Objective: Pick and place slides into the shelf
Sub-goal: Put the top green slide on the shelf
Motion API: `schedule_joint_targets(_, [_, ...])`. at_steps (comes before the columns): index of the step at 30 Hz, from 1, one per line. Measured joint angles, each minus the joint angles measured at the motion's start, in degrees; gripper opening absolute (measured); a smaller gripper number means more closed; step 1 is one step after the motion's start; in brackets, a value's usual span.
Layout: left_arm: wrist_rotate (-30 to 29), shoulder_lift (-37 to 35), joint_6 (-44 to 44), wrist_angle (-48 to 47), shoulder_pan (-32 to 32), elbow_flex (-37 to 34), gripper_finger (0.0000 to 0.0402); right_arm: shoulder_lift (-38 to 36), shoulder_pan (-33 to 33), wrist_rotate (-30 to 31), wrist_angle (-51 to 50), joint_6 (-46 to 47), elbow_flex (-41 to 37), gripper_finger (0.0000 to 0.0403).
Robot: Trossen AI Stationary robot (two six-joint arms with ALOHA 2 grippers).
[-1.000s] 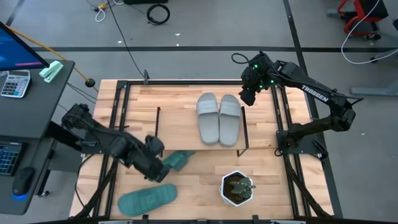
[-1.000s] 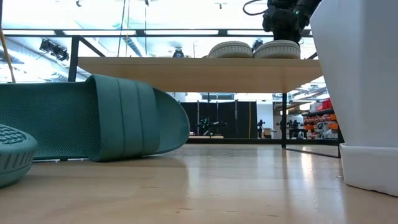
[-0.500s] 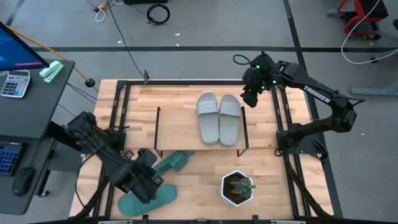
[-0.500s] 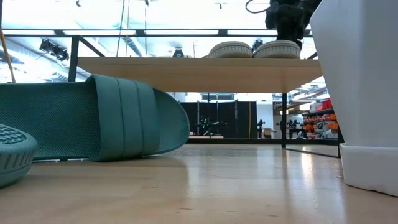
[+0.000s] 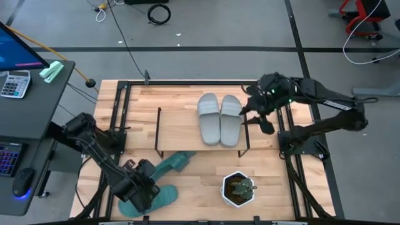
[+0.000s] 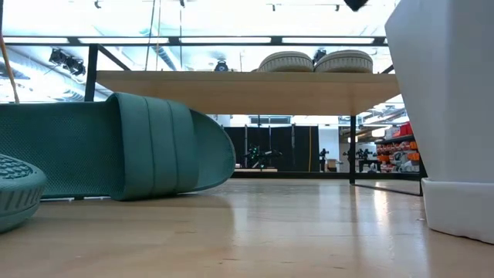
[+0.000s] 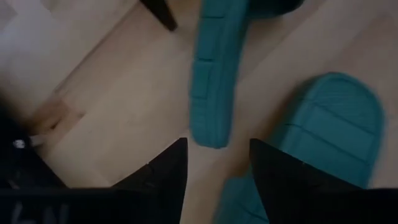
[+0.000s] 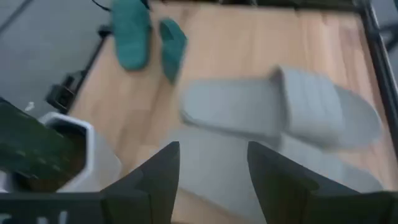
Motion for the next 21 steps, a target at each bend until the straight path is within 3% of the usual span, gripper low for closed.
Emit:
schedule_joint_targets(3, [0.01, -0.87, 0.02, 0.03, -0.25, -2.71, 0.0169, 2.33, 5.29, 3.5, 2.4, 3.64, 2.83, 0.0195])
schedule_joint_targets(10, [0.04, -5.15, -0.01, 0.29, -0.21, -8.62, 0.0179, 10.83, 13.37, 5.14, 3.05, 4.48, 10.54, 0.0195])
schedule_joint_targets(15, [-0.42, -10.67, -4.01, 2.43, 0.49, -11.04, 0.0213, 15.94, 15.87, 6.64, 2.94, 5.49, 15.91, 0.0195])
schedule_joint_targets(21, [-1.25, -14.34, -2.45, 6.9, 2.54, -12.76, 0.0273, 19.34, 16.04, 6.94, 2.84, 7.13, 19.36, 0.0195])
